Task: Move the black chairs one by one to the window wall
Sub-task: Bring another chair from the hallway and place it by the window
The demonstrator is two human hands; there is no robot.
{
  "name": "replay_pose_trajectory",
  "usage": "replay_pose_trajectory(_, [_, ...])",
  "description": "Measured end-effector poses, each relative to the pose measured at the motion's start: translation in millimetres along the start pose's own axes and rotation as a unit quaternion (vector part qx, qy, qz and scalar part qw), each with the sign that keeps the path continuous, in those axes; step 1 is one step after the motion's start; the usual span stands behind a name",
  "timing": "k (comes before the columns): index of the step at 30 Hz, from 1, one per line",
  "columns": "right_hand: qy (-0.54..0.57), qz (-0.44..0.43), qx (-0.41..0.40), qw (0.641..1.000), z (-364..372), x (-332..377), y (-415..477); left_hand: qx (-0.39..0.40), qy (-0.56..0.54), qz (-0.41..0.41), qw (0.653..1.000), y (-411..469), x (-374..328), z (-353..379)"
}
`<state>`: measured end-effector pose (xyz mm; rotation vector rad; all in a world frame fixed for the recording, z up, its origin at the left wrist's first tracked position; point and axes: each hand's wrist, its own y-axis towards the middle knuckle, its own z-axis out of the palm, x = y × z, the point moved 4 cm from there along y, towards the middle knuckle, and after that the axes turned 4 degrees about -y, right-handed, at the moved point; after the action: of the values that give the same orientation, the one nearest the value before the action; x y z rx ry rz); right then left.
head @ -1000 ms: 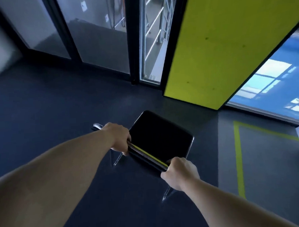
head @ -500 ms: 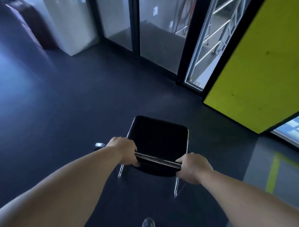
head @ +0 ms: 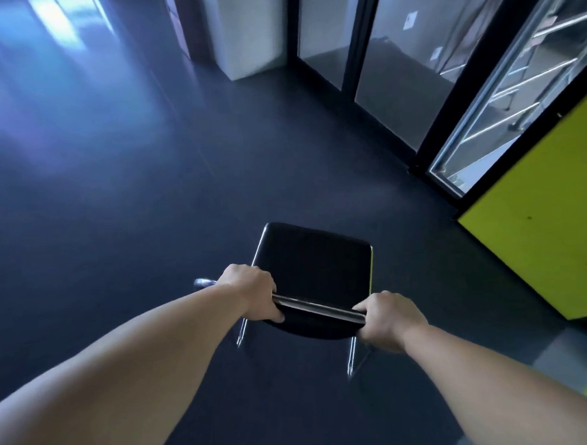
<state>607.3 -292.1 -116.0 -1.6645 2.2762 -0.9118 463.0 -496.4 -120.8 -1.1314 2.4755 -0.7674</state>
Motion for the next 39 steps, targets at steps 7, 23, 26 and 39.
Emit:
replay_pose_trajectory(7, [-0.073,-0.098,0.009,0.992,8,-23,0,-0.015,-0.041,-0.107,0.993,-38,-29,32])
replay_pose_trajectory(23, [-0.240,-0.266,0.008,0.934,5,-79,-16,-0.036,-0.239,-0.224,0.944,-131,-133,106])
replay_pose_trajectory(26, [-0.273,-0.246,-0.046,0.929,11,-88,-24,-0.109,-0.230,-0.236,0.938,-146,-145,117])
replay_pose_trajectory(39, [-0.231,-0.307,-0.023,0.923,8,-89,-5,-0.248,-0.182,-0.251,0.918,-152,-131,126])
